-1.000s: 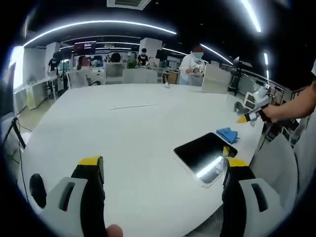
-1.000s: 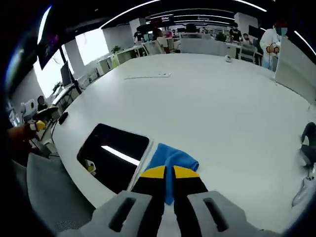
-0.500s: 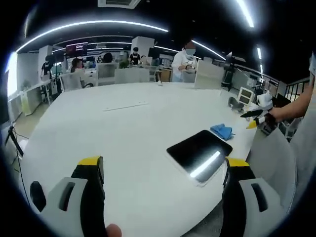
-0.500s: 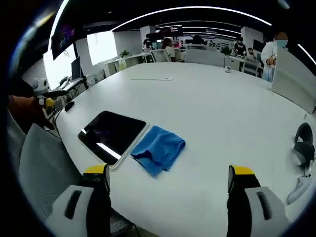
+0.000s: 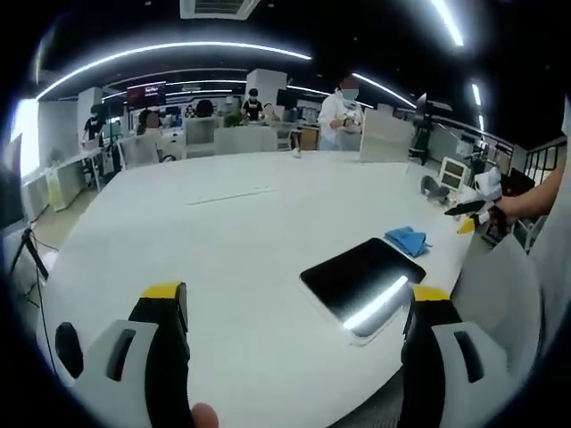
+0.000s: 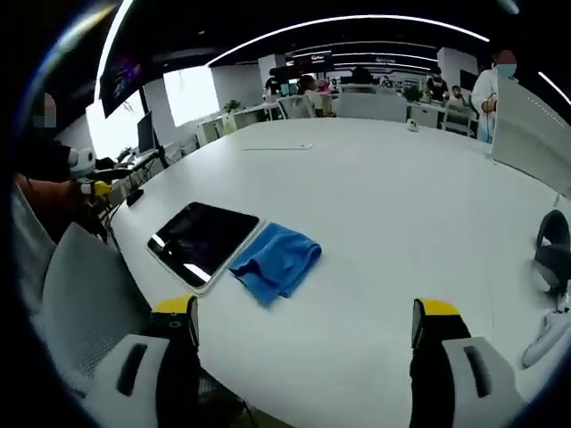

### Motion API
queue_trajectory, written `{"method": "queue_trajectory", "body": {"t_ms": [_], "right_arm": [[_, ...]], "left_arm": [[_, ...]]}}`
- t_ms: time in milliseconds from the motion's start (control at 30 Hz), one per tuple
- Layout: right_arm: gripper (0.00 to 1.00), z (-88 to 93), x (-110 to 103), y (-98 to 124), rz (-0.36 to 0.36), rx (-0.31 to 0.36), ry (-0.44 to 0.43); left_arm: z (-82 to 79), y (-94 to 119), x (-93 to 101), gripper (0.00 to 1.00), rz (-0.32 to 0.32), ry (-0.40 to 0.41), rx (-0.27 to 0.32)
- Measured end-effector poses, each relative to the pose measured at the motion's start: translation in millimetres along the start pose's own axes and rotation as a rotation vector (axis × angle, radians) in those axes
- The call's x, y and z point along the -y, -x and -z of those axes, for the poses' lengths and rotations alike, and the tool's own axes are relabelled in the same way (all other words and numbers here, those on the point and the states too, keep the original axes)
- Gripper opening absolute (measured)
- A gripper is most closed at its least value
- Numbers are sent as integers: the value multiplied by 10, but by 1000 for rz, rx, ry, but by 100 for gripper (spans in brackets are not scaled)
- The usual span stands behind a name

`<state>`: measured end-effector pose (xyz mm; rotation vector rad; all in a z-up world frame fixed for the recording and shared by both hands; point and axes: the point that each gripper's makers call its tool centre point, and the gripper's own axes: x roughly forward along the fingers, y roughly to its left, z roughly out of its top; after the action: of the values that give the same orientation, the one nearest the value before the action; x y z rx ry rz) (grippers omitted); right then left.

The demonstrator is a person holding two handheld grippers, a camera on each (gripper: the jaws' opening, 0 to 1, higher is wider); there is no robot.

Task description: Wipe the mirror surface with the cleaning cloth until all visible marks leave the cleaned area.

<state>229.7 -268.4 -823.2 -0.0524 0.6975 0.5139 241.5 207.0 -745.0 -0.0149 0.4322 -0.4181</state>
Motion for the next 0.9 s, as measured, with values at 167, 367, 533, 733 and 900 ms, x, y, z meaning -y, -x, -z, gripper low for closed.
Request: {"method": "queue_trajectory", "body": {"t_ms": [167,367,533,733,900], "right_arm": [[99,-28,-13,4,-3,7,7],[99,13,86,5,29,14,-31],[99,64,-3,-14,34,14,-34],[99,109,-90,-56,44,4,-38],[99,117,-82,-73,64,-9,-39]], "left_arm": [[-9,-71,-18,99,2,-7,1],[-20,-118,24,99,28,-19,-5],[-37,-144,-48,99,28,-18,2],[-76,-134,-118,99,43,-21,13],[-86,-109,-189,99,52,-21,14]]}}
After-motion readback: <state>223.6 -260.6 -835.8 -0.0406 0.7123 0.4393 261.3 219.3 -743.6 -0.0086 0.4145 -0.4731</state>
